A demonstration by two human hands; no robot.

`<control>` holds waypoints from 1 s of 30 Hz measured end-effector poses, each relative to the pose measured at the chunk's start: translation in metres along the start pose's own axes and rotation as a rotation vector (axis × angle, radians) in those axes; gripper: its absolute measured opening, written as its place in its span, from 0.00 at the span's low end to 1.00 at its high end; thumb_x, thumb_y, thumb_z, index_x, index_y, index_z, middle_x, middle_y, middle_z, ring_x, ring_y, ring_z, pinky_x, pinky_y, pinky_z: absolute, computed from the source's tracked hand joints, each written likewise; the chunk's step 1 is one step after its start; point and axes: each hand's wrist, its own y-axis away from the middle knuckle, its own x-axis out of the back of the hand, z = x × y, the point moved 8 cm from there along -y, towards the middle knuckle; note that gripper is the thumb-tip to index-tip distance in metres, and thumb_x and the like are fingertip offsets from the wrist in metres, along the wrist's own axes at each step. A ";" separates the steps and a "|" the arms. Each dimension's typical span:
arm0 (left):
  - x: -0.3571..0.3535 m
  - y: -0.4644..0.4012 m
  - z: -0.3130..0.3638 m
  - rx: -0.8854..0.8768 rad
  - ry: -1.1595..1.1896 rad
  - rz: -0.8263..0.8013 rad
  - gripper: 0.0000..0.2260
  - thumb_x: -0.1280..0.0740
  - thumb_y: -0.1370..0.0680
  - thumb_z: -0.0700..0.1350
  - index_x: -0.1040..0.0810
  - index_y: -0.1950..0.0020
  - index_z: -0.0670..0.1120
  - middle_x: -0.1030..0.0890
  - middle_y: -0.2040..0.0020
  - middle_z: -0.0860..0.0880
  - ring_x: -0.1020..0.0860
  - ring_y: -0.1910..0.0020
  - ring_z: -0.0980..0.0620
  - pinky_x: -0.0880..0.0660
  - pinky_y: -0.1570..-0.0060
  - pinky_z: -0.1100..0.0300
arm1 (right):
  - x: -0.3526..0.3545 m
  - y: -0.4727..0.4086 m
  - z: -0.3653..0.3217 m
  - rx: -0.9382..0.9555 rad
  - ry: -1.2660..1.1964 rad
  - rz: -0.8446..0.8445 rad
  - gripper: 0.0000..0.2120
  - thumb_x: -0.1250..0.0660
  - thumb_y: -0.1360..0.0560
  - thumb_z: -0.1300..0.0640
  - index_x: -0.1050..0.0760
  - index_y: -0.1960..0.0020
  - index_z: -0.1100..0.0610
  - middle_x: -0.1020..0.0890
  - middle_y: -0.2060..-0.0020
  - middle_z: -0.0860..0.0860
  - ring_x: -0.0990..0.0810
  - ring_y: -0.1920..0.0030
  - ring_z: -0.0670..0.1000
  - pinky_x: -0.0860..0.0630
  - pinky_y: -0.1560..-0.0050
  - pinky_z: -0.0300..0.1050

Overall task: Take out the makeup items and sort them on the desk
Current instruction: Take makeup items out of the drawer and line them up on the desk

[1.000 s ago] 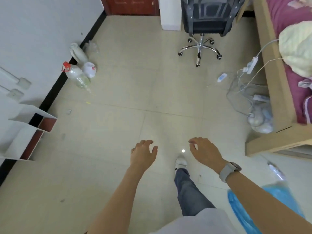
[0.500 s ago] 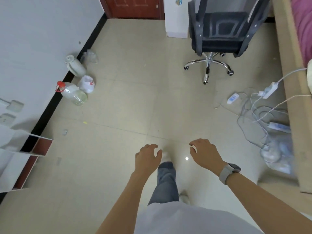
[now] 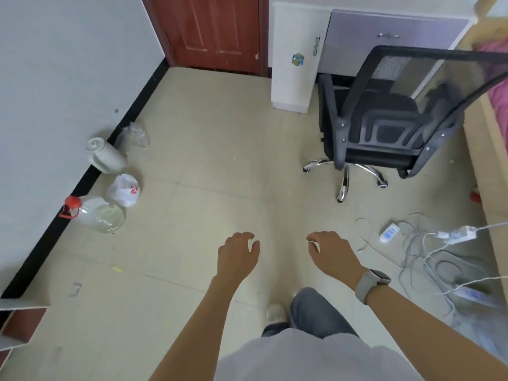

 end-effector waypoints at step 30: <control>0.236 -0.752 0.164 -0.112 -0.099 -0.073 0.16 0.44 0.20 0.50 0.28 0.35 0.47 0.25 0.38 0.47 0.28 0.40 0.49 0.33 0.41 0.54 | 0.256 -0.732 -0.010 -0.160 -0.112 -0.004 0.16 0.47 0.21 0.55 0.29 0.37 0.54 0.24 0.40 0.51 0.29 0.38 0.53 0.32 0.40 0.48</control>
